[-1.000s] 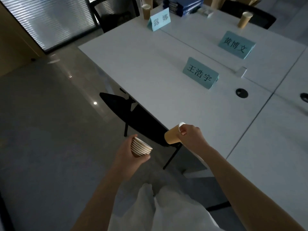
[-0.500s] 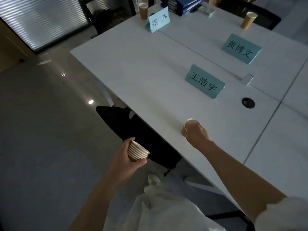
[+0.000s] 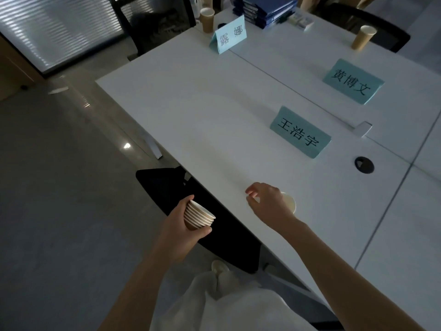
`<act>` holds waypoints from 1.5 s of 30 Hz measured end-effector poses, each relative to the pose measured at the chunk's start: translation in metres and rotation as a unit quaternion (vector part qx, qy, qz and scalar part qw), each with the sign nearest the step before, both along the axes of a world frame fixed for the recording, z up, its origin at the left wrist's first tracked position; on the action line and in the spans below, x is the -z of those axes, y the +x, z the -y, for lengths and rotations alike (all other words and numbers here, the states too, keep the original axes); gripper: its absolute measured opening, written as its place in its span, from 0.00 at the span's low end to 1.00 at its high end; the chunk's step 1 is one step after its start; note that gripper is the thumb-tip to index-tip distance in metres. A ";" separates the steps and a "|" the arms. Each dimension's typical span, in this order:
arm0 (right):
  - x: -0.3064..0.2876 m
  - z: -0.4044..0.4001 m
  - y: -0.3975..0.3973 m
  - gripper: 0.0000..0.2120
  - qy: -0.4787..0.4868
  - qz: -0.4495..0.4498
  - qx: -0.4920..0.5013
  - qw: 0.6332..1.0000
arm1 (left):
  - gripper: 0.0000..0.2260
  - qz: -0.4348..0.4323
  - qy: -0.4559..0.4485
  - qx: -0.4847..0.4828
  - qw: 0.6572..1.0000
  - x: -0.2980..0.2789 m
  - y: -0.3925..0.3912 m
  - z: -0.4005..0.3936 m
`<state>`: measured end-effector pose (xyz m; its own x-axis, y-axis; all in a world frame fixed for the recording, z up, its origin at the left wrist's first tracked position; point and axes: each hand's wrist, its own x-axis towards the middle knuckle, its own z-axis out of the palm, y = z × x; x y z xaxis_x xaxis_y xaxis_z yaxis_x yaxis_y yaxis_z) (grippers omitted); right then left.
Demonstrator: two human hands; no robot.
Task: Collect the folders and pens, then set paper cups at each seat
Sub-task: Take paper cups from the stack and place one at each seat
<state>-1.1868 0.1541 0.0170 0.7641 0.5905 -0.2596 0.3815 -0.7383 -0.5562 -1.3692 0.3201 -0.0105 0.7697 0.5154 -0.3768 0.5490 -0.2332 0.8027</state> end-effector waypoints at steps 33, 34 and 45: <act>-0.003 -0.511 -0.101 0.11 0.063 -0.242 -0.080 0.965 | 0.41 -0.035 0.021 0.028 0.999 0.000 -0.044 -0.455; 0.001 -0.521 -0.094 0.11 0.065 -0.242 -0.081 0.965 | 0.43 -0.037 0.024 0.036 0.998 0.000 -0.035 -0.464; -0.003 -0.653 0.082 0.09 0.129 -0.269 -0.062 0.953 | 0.33 -0.056 0.010 0.014 0.998 -0.009 0.122 -0.610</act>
<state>-1.1052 0.8075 0.0199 0.4817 0.7650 -0.4275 0.0667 -0.5184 -0.8525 -1.2470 0.9305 -0.0019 0.7374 0.5031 -0.4507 0.6281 -0.2654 0.7315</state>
